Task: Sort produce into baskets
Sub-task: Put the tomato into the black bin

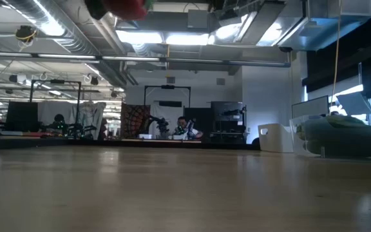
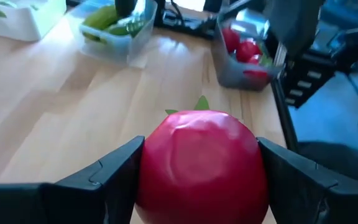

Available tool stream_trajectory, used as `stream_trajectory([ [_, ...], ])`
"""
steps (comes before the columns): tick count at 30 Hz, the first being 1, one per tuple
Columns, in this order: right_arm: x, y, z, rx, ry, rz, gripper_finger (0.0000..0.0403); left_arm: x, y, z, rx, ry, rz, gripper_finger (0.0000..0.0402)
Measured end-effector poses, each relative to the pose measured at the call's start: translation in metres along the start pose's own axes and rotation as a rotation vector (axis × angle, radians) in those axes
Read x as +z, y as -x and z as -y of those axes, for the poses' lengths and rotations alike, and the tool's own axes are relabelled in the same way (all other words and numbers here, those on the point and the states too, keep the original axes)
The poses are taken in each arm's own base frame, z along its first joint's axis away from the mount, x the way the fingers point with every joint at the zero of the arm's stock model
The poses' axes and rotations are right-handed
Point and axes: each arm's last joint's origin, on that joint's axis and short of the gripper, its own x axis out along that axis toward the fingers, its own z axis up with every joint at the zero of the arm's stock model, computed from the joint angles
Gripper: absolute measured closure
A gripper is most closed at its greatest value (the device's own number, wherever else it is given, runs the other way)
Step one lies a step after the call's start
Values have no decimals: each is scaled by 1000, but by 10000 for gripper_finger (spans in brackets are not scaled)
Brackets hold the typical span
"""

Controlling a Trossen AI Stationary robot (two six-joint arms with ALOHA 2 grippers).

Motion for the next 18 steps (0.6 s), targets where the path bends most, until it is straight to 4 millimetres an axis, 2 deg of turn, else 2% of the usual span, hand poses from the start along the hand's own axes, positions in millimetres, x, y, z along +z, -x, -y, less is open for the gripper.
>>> stream_trajectory([
  [5,-2,0,-2,1,92,-8,18,9,-4,-10,24,93,50,127],
  [9,-4,1,-10,-9,249,-12,26,15,-6,-15,31,150,85,127],
  [18,-5,2,-12,-116,492,-36,29,28,-6,-13,-50,207,193,127],
])
